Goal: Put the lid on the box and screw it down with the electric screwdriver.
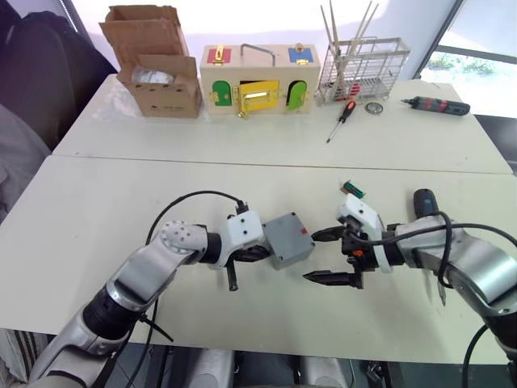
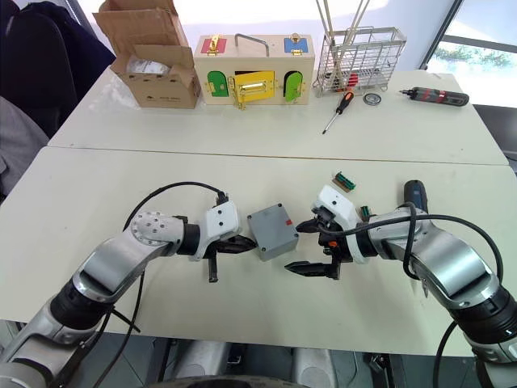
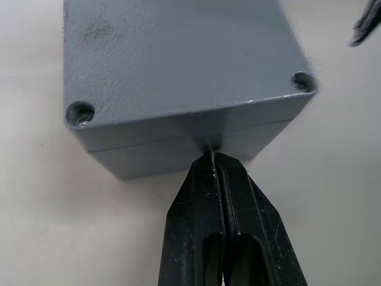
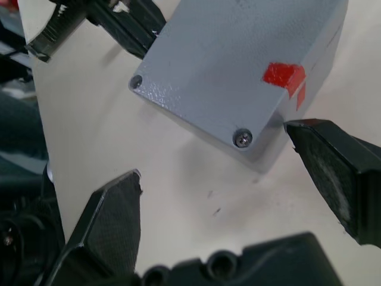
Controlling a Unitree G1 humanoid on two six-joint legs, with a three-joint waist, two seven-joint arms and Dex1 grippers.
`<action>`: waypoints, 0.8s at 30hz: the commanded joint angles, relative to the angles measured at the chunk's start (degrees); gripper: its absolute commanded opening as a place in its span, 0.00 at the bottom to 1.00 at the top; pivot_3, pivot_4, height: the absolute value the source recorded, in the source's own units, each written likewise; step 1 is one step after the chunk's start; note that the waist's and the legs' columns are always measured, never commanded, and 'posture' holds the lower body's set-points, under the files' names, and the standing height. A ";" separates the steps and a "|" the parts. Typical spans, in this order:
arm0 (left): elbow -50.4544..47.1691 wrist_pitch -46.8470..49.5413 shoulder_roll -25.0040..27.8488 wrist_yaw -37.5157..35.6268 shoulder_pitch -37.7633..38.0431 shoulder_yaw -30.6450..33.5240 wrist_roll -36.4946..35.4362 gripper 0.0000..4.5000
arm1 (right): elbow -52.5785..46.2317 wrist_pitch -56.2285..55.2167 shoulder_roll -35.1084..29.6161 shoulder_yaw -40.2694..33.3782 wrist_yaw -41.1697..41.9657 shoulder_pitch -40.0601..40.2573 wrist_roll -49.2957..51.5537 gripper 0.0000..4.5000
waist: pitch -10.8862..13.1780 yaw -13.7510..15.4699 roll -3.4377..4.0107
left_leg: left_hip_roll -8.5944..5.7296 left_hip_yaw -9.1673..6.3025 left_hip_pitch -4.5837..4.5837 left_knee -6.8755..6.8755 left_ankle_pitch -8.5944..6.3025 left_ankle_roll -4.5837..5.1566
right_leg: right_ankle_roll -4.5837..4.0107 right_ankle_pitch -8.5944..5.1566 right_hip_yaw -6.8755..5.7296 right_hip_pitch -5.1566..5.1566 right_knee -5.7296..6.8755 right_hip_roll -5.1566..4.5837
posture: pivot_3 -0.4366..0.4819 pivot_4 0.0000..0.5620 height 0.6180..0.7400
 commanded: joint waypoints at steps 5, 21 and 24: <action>4.30 -5.90 -1.50 1.30 -4.01 -1.24 3.32 0.00 | -3.88 1.13 1.72 0.69 0.06 0.36 0.82 0.99 | 0.00 -0.08 0.00 | 0.00 0.01 0.00 -0.01 0.00 0.00 | 0.00 0.00 0.00 -0.01 0.00 0.00 | 0.48 0.27 0.96; 2.62 -4.10 3.57 -1.44 -4.15 5.64 0.75 0.00 | -1.51 6.25 -6.13 -14.33 1.95 2.21 4.46 0.99 | 0.00 -0.07 0.00 | -0.02 0.01 -0.02 0.00 0.00 0.00 | 0.00 0.00 0.01 -0.01 0.00 -0.01 | 0.48 0.27 0.96; 3.49 0.16 0.28 -1.82 -5.77 15.34 -8.61 0.00 | 4.86 5.96 -4.45 -20.88 0.67 -0.36 6.40 0.99 | 0.00 -0.09 0.00 | 0.02 0.01 0.01 0.00 0.00 0.00 | 0.00 0.00 -0.01 -0.01 0.00 0.00 | 0.48 0.27 0.96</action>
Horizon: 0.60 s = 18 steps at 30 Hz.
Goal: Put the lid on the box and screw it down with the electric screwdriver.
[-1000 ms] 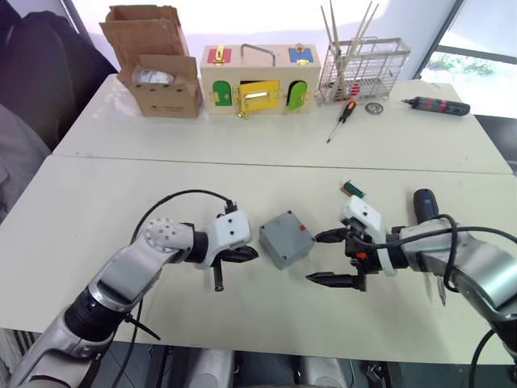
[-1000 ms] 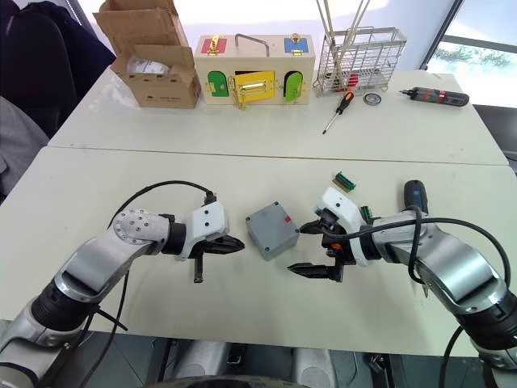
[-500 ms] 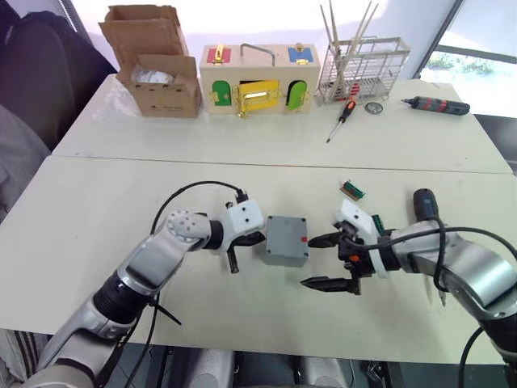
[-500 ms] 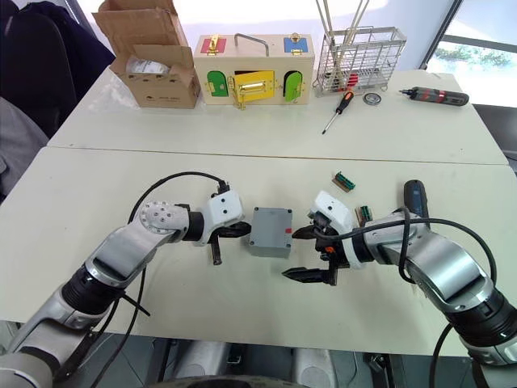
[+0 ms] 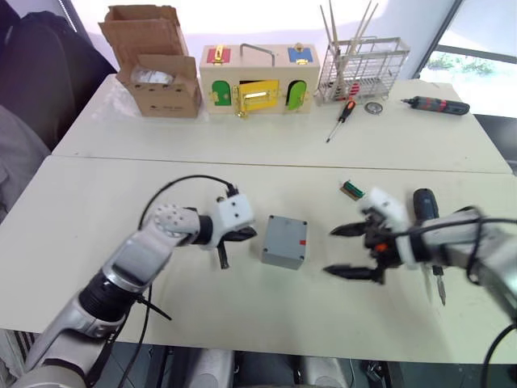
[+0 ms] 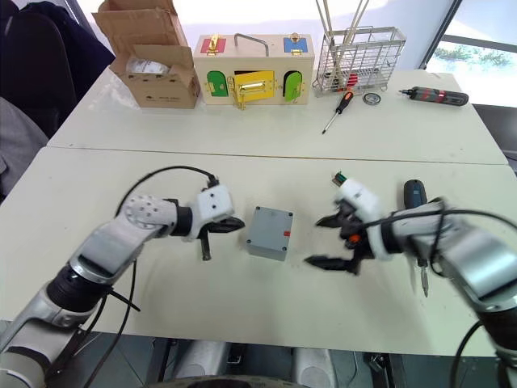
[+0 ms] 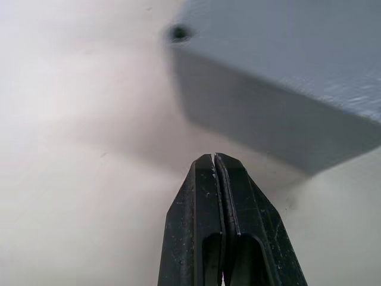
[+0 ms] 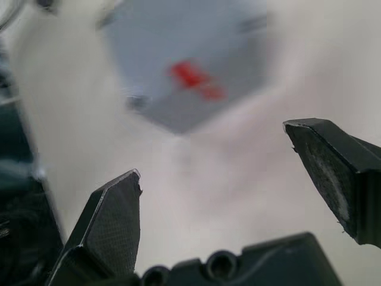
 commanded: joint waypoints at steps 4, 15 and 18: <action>0.30 5.44 -5.07 -1.71 -4.00 13.09 -14.32 0.00 | 18.01 -10.53 12.62 -6.09 -8.64 -8.13 -3.44 0.99 | -0.09 -0.18 -0.18 | 0.01 0.01 0.05 0.00 0.01 -0.02 | 0.00 0.00 -0.01 0.03 0.00 0.01 | 0.48 0.27 0.96; -2.68 7.07 -6.62 2.26 -2.33 9.98 -16.42 0.00 | 37.64 -26.05 22.24 -0.99 -13.03 -12.54 -15.29 0.65 | -0.09 -0.29 -0.15 | -0.02 0.08 0.04 -0.04 0.05 -0.12 | 0.00 0.00 0.02 -0.03 0.11 -0.01 | 0.48 0.27 0.96; -3.16 7.19 -6.58 2.87 -1.92 9.66 -16.89 0.00 | 40.85 -28.02 23.48 -1.31 -14.12 -13.89 -16.53 0.65 | -0.09 -0.34 -0.15 | -0.01 0.06 0.04 -0.07 0.06 -0.12 | 0.00 0.00 0.02 -0.06 0.12 0.00 | 0.48 0.27 0.96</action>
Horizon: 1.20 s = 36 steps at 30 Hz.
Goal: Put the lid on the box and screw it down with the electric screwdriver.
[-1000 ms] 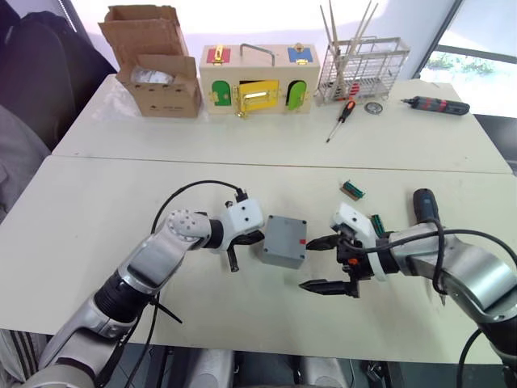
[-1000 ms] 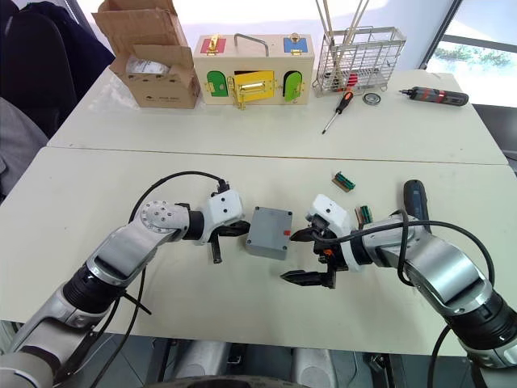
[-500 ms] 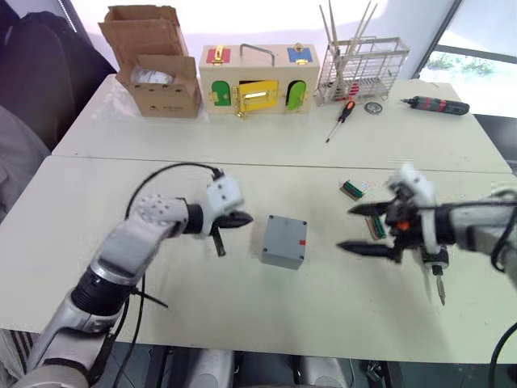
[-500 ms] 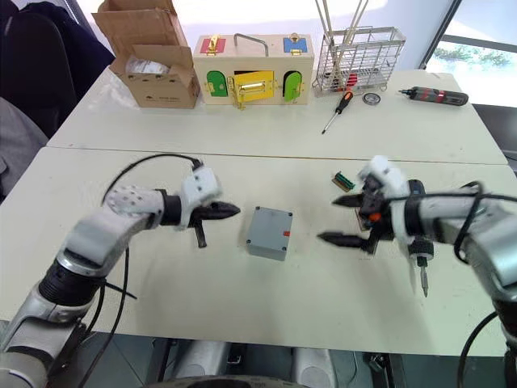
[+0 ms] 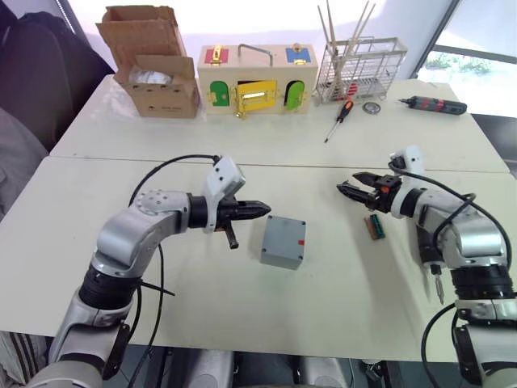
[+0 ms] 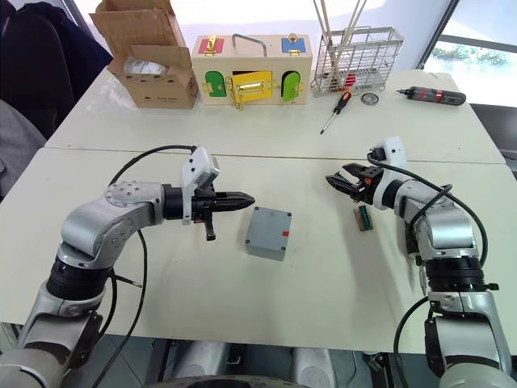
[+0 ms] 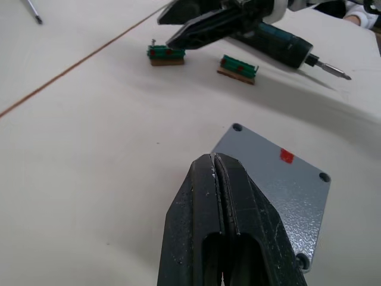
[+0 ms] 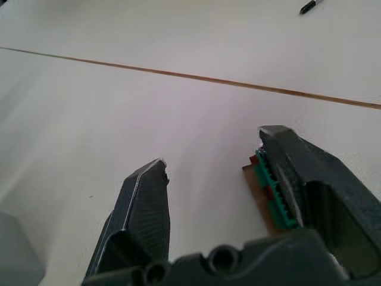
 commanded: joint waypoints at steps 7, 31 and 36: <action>-2.83 -0.13 -0.69 2.13 0.60 0.62 -2.06 0.00 | 4.69 -1.61 1.95 -1.18 -1.73 -2.89 -1.78 0.65 | 0.00 0.02 0.00 | 0.00 -0.01 0.00 0.00 0.01 -0.01 | 0.00 0.00 0.00 0.01 0.00 0.00 | 0.48 0.27 0.96; -3.24 -1.07 0.19 2.71 1.28 -1.66 -1.87 0.00 | 6.92 -1.75 4.94 -3.16 -4.49 -4.41 -1.55 0.02 | 0.00 -0.15 0.00 | 0.00 -0.01 0.00 0.00 0.01 -0.02 | 0.00 0.00 0.00 0.01 0.00 0.00 | 0.48 0.27 0.96; -3.20 -1.13 0.26 2.68 1.21 -1.78 -1.91 0.00 | 5.85 -1.38 4.73 -3.10 -4.34 -4.16 -1.49 0.02 | 0.00 -0.16 0.00 | 0.00 -0.01 0.00 0.00 0.01 -0.02 | 0.00 0.00 0.00 0.01 0.00 0.00 | 0.48 0.27 0.96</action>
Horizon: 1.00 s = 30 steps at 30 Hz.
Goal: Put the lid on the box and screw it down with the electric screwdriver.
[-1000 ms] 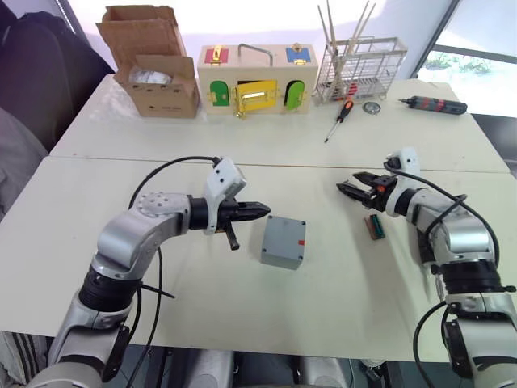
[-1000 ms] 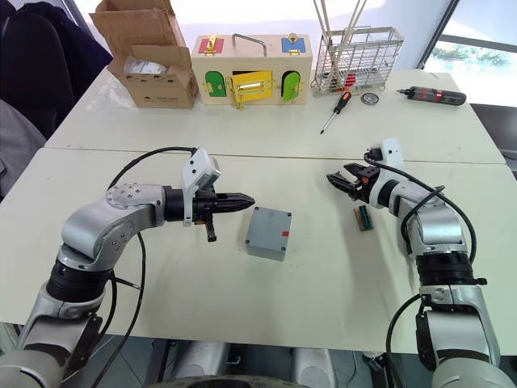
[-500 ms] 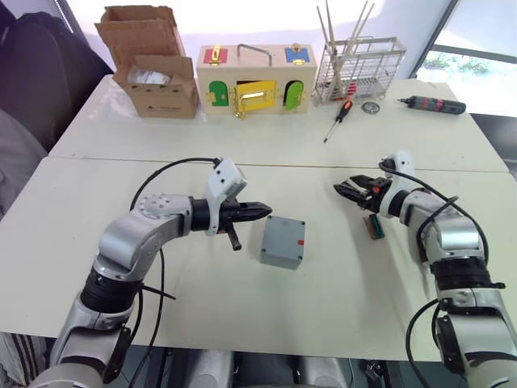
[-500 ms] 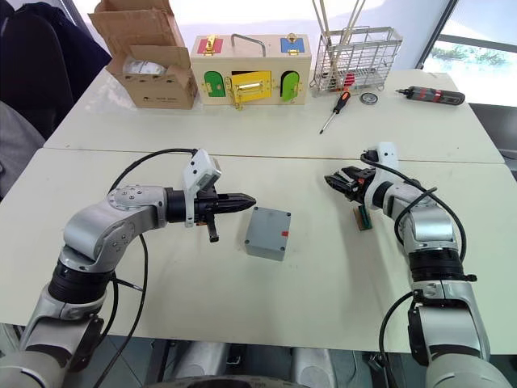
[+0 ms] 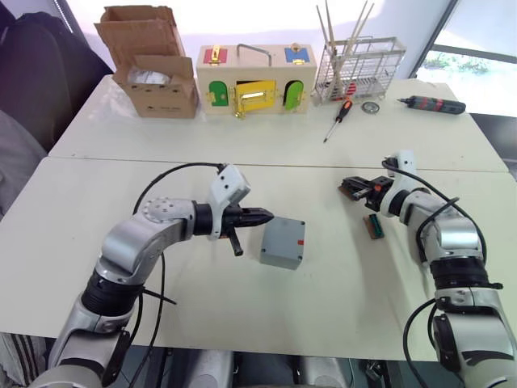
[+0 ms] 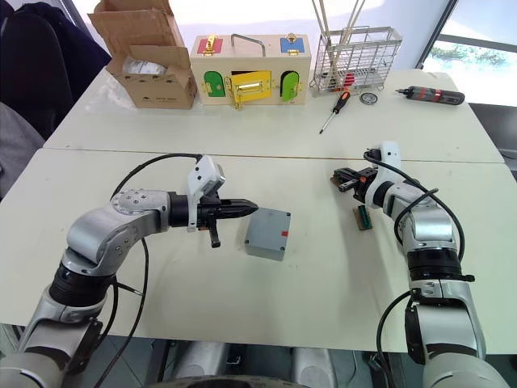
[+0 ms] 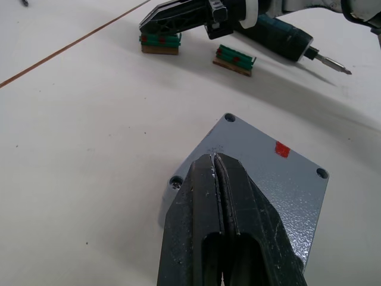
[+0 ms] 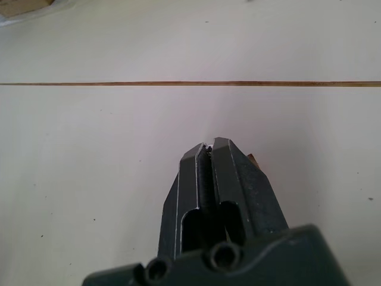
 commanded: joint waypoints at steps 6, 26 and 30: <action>-1.61 -1.20 0.35 -0.26 -0.55 0.10 -0.59 0.00 | -5.06 1.14 -0.64 -2.83 0.04 -2.04 1.88 0.02 | 0.00 -0.01 0.00 | 0.00 0.00 0.00 0.00 0.00 0.00 | 0.00 0.00 0.00 0.00 0.00 0.00 | 0.48 0.27 0.96; -7.66 -1.86 13.16 -9.49 2.53 1.14 -3.23 0.00 | -48.99 20.03 -7.35 -9.63 6.91 16.85 24.03 0.02 | 0.01 0.41 0.01 | 0.02 -0.07 -0.01 -0.09 -0.01 0.00 | 0.00 0.00 0.02 0.02 -0.05 0.00 | 0.48 0.27 0.96; -6.35 -2.72 12.11 -9.14 1.44 -0.58 -2.63 0.00 | -53.21 21.49 -6.13 -6.58 4.79 20.16 25.56 0.02 | 0.01 0.47 0.01 | 0.01 -0.04 0.08 0.04 -0.07 0.11 | 0.00 0.00 0.05 0.13 -0.08 0.00 | 0.48 0.27 0.96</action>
